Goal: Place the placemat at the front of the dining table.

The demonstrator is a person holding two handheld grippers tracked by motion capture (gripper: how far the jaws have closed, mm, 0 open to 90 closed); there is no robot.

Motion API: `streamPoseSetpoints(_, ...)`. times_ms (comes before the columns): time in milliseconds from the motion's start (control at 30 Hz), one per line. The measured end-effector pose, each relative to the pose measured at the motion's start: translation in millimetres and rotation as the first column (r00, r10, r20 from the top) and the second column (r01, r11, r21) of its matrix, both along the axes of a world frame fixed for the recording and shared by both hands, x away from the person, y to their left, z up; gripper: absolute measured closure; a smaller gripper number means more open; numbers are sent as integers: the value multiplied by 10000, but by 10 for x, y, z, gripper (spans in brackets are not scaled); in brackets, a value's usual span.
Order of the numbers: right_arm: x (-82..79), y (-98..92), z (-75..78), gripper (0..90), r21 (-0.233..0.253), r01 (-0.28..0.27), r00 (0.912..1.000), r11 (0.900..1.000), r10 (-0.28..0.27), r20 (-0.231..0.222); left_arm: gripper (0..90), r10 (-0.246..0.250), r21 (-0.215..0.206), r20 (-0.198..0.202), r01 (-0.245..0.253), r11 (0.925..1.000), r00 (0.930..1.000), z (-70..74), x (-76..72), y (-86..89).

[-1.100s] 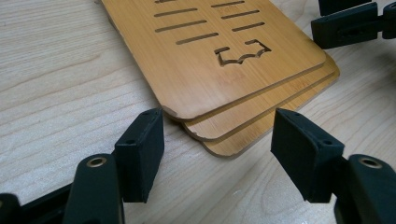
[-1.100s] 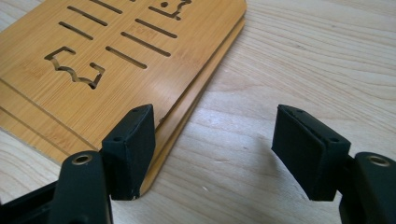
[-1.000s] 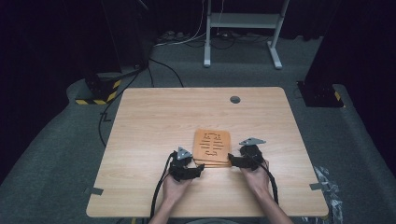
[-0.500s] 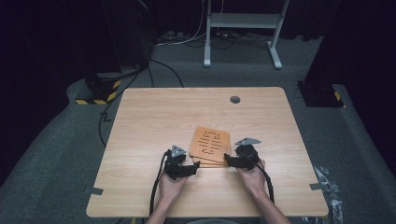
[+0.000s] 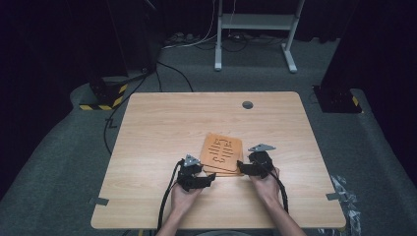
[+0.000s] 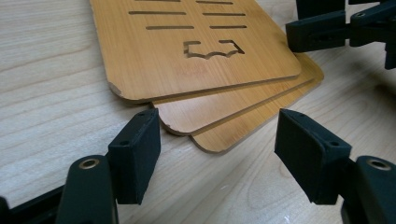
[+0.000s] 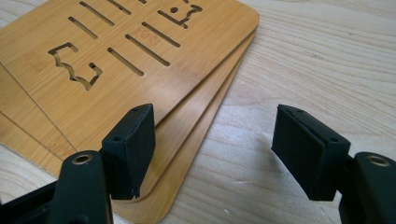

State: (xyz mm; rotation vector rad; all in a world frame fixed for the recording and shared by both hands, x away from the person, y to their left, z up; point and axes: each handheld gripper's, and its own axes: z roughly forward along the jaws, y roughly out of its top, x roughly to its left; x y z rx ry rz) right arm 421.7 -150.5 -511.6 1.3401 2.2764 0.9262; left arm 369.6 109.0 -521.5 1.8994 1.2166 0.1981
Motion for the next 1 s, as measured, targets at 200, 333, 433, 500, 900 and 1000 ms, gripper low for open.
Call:
streamPoseSetpoints(200,4,61,4,300,-80,-122,9999,9999,122,19,312,-150,-116,-33,150,9998,9999,-2,8,-2)
streamPoseSetpoints(333,3,69,10,303,-137,-187,9998,9997,186,-18,312,-200,-144,-53,199,9997,9998,-2,10,4)
streamPoseSetpoints(433,1,77,11,306,-165,-223,9997,9996,224,17,311,-246,-161,-66,245,9996,9997,0,8,6)
streamPoseSetpoints(500,-2,92,6,309,-184,-277,9996,9994,278,61,309,-278,-133,-54,277,9995,9996,2,6,4)
streamPoseSetpoints(900,-19,137,0,310,-8,-435,9990,9991,435,21,315,-456,-305,-218,449,9985,9987,2,19,35)
streamPoseSetpoints(1000,-43,202,-8,318,18,-694,9976,9976,694,34,311,-334,-267,-145,330,9991,9993,1,12,11)
